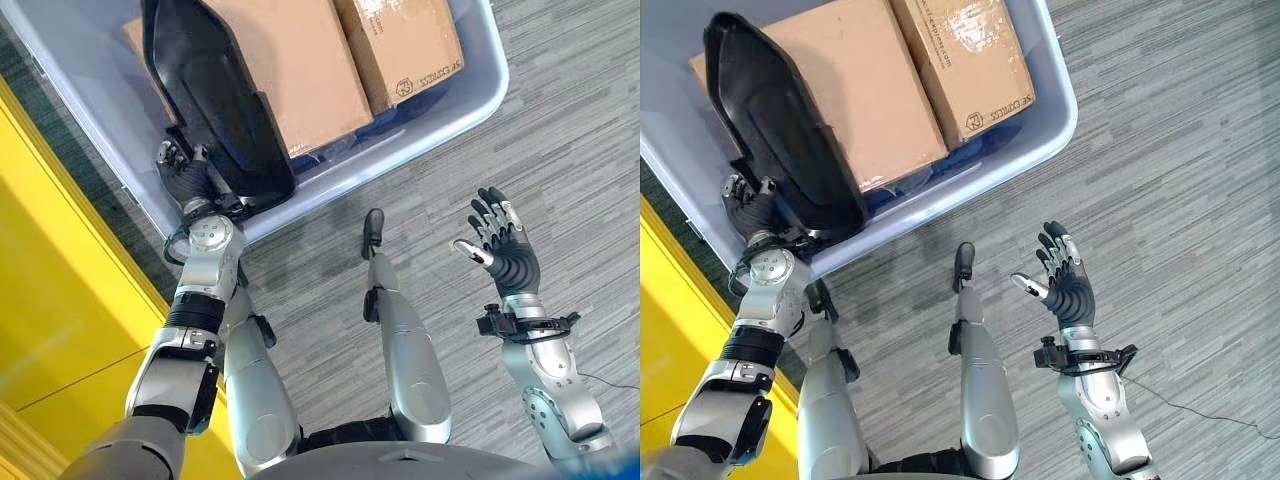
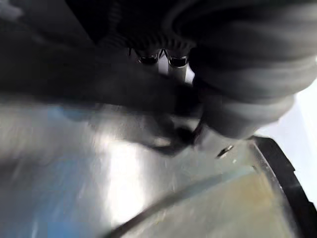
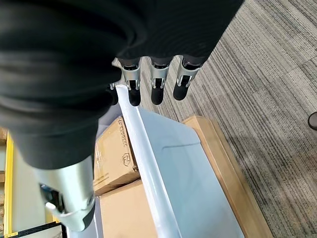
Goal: Move parts from the plastic box to the shelf.
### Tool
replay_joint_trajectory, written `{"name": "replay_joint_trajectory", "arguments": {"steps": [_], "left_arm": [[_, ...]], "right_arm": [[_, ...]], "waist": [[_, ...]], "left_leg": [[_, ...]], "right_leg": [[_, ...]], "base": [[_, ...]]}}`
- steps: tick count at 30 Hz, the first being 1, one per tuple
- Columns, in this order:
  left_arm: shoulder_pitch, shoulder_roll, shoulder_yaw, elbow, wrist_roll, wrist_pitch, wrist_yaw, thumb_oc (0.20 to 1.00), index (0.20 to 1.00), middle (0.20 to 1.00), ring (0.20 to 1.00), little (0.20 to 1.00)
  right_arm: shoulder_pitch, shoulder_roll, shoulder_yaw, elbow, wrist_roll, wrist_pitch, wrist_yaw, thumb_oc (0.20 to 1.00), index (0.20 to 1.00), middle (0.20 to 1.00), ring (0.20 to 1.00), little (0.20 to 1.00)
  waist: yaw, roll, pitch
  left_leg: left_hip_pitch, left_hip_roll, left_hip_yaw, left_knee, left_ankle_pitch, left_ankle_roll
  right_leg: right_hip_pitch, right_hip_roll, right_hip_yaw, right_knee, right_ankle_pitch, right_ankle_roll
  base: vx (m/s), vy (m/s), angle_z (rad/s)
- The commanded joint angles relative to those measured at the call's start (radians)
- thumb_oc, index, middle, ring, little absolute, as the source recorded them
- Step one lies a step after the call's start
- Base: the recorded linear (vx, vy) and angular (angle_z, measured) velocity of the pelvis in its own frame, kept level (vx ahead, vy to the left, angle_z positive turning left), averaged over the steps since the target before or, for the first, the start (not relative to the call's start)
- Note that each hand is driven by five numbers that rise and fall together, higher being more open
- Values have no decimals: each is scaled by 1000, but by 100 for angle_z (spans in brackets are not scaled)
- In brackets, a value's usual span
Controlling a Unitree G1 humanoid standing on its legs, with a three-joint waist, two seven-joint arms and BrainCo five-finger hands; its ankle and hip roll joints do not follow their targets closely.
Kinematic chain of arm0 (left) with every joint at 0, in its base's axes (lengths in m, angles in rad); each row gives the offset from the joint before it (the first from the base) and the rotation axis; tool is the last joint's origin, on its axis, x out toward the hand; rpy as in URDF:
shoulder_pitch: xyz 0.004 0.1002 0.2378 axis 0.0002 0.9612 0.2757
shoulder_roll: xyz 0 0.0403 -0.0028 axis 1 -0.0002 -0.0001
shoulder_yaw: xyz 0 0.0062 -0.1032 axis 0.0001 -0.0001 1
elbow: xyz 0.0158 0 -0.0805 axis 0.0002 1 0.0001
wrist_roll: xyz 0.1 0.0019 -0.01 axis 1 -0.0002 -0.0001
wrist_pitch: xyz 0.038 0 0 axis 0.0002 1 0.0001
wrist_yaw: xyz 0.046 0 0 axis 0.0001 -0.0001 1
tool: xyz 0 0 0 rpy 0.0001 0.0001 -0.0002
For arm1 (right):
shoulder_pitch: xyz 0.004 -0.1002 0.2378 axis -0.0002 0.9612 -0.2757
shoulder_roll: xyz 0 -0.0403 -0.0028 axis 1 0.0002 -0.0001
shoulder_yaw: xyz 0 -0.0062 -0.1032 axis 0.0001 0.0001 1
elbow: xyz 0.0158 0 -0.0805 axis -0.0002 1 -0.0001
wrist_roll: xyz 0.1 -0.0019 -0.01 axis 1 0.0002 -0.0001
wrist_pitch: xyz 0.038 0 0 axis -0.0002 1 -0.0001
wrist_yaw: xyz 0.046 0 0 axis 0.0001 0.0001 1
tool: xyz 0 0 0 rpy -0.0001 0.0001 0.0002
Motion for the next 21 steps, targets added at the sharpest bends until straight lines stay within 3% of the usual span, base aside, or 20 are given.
{"name": "replay_joint_trajectory", "arguments": {"steps": [1, 14, 21], "left_arm": [[26, -10, -47, 122, -10, 44, -39, 200, 200, 200, 200, 200], [60, 1, -20, 63, 0, 35, -30, 200, 200, 200, 200, 200], [139, 52, 33, -83, 106, 48, -1, 200, 200, 200, 200, 200]], "right_arm": [[-10, -27, -69, -52, 12, -44, -8, 1000, 1000, 1000, 1000, 1000], [-14, -25, -75, -41, 17, -39, -3, 1000, 1000, 1000, 1000, 1000], [-13, -26, -101, -35, 9, -37, -4, 1000, 1000, 1000, 1000, 1000]], "waist": [[-40, -40, -12], [-21, -18, -12], [-3, 5, -12]], "left_leg": [[-25, -3, 8, 108, -71, 41], [26, -15, 12, 96, -74, 43], [65, -19, 11, 89, -78, 44]], "right_leg": [[47, -91, 28, 108, -155, 63], [91, -100, 23, 108, -157, 64], [132, -109, 21, 114, -167, 66]], "base": [[0, 0, 0], [0, 0, 0], [0, 1, 0]]}}
